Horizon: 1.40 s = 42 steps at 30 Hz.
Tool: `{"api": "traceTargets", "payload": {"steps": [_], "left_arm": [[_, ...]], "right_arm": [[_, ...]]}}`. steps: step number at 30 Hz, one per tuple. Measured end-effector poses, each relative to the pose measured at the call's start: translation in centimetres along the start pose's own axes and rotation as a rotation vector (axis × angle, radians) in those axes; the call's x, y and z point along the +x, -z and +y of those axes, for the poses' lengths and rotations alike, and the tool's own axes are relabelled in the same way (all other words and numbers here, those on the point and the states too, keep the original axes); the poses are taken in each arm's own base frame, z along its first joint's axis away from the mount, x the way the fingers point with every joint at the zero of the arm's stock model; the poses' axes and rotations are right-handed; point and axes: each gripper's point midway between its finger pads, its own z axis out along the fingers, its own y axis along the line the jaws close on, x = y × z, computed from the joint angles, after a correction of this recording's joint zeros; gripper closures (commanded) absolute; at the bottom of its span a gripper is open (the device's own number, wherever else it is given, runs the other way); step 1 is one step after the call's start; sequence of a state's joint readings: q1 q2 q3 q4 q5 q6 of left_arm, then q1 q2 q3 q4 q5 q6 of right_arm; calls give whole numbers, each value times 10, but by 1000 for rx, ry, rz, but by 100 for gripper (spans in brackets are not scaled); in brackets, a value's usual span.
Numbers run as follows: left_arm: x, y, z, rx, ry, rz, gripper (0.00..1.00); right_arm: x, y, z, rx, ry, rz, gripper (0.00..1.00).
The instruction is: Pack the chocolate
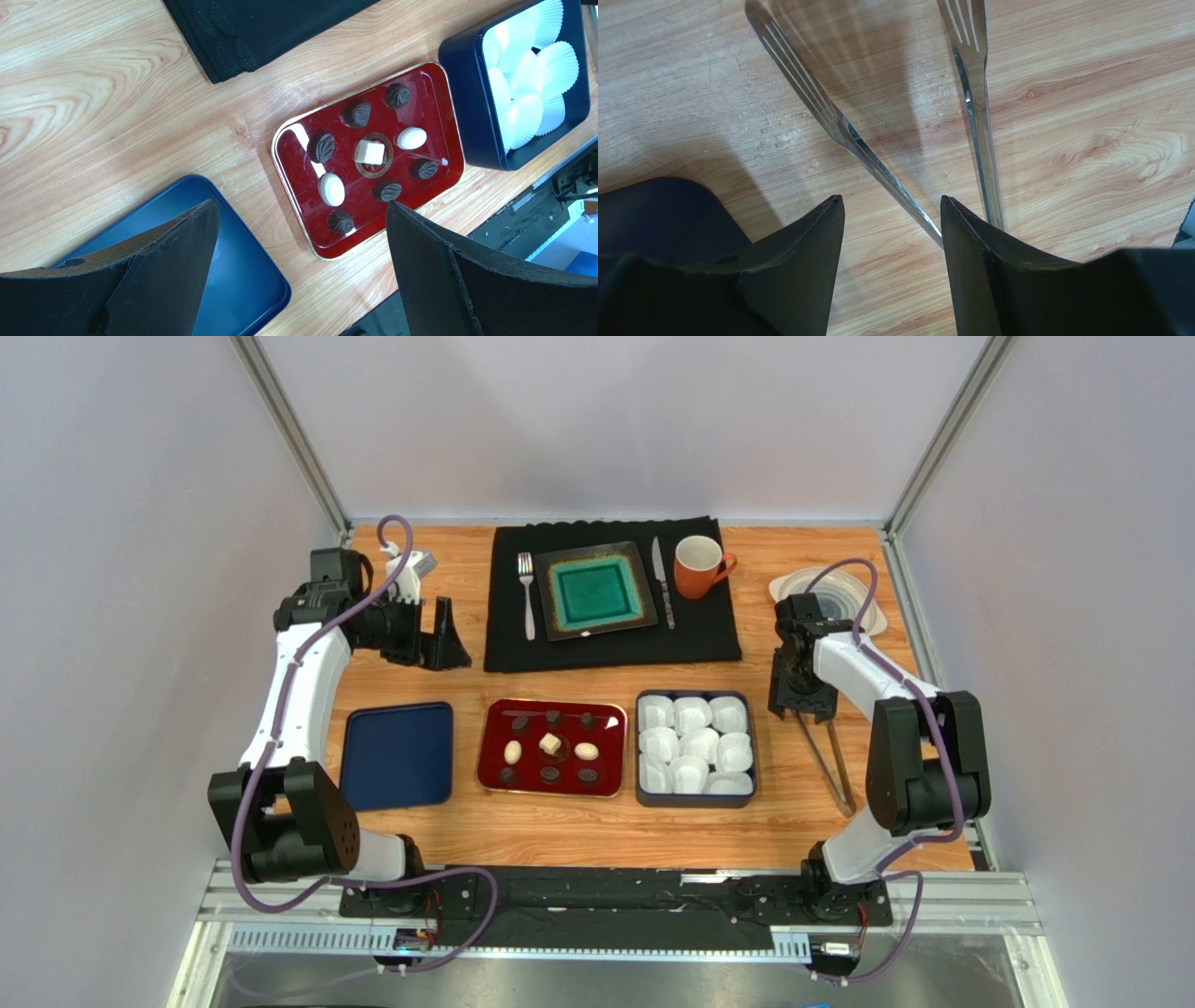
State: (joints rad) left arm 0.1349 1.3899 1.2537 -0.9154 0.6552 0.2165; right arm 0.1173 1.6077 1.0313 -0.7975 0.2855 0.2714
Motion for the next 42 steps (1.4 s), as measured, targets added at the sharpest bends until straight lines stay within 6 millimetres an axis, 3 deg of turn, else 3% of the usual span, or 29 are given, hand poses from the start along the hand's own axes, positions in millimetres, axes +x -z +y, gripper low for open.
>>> {"api": "traceTargets", "payload": {"steps": [7, 13, 17, 20, 29, 32, 35, 37, 40, 42], "left_arm": [[-1, 1, -1, 10, 1, -6, 3], [-1, 1, -1, 15, 1, -8, 3], [-1, 1, -1, 13, -4, -8, 3], [-2, 2, -1, 10, -10, -12, 3], [-5, 10, -6, 7, -35, -40, 3], [-7, 12, -12, 30, -49, -54, 2], [-9, 15, -25, 92, -67, -74, 2], [-12, 19, -37, 145, -85, -95, 1], [-18, 30, -62, 251, -135, -153, 1], [-24, 43, -83, 328, -188, -212, 1]], "right_arm": [[0, -4, 0, 6, 1, 1, 64], [3, -11, 2, 11, 7, 22, 71], [4, -12, 2, 11, 12, 29, 85], [4, -12, 3, 7, 15, 31, 100], [2, -3, 7, -26, 12, 11, 100], [-6, 18, 10, -69, 7, -50, 100], [-19, 57, 22, -169, 19, -151, 100], [-32, 94, 37, -285, 40, -244, 100], [-45, 165, 68, -531, 101, -398, 100], [-42, 213, 90, -703, 170, -482, 100]]}}
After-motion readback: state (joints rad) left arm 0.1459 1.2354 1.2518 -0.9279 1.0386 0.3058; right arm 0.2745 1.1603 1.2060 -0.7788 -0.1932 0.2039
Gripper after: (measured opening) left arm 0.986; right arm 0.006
